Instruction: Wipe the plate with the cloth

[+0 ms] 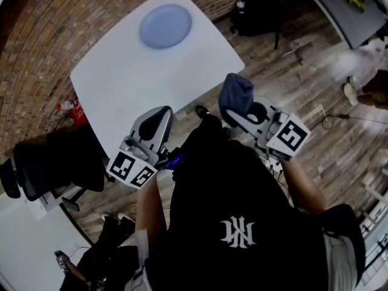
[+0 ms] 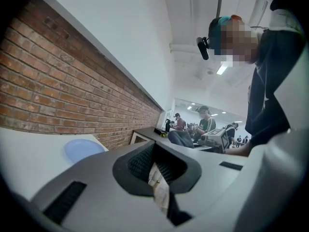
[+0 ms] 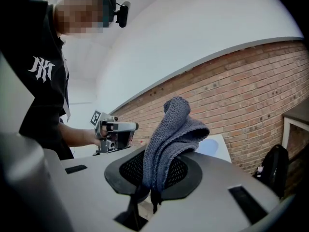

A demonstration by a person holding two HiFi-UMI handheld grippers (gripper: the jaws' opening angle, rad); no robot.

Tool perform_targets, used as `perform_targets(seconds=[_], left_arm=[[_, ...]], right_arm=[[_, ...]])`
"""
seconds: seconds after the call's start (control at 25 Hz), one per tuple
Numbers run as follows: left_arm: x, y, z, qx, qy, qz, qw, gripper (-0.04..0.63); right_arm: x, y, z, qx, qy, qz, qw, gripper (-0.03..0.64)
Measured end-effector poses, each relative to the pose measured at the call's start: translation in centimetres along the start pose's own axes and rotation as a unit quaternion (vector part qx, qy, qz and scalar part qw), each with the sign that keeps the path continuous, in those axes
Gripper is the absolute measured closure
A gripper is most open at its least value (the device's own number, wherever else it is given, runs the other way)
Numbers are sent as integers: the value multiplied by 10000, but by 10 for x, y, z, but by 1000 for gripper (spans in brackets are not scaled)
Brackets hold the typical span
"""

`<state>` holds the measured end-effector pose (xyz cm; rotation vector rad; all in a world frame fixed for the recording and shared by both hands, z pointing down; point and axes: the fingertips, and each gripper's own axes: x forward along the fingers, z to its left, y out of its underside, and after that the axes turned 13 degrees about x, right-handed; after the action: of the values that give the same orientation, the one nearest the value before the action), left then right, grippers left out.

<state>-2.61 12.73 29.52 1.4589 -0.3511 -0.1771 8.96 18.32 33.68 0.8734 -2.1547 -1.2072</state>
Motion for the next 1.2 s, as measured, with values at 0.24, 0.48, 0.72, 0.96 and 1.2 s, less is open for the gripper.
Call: perform_targets(seconds=[0.24,0.48,0.72,0.96,1.2], left_arm=[[33,6,46,-330,-42,-196,9993,592],[59,-16,97,-355,181,-600,9974,592],[64,-23,138,-337,201,-834,9957,591],[68,-10,185,-727,-83,-909,9932,592],[71,17,214,-980,-658,-390,9922,592]], right_arm=[[32,-25,-28,22,-39,124,9999,541],[84,-57,-64,-95,-171,470,9987,541],[140,-84,-88,-92,-280,696,9971,541],[177,-78,-124,-90,-247,1161,9929,541],[207,-93,-156,-82,-576,1373,9888,541]])
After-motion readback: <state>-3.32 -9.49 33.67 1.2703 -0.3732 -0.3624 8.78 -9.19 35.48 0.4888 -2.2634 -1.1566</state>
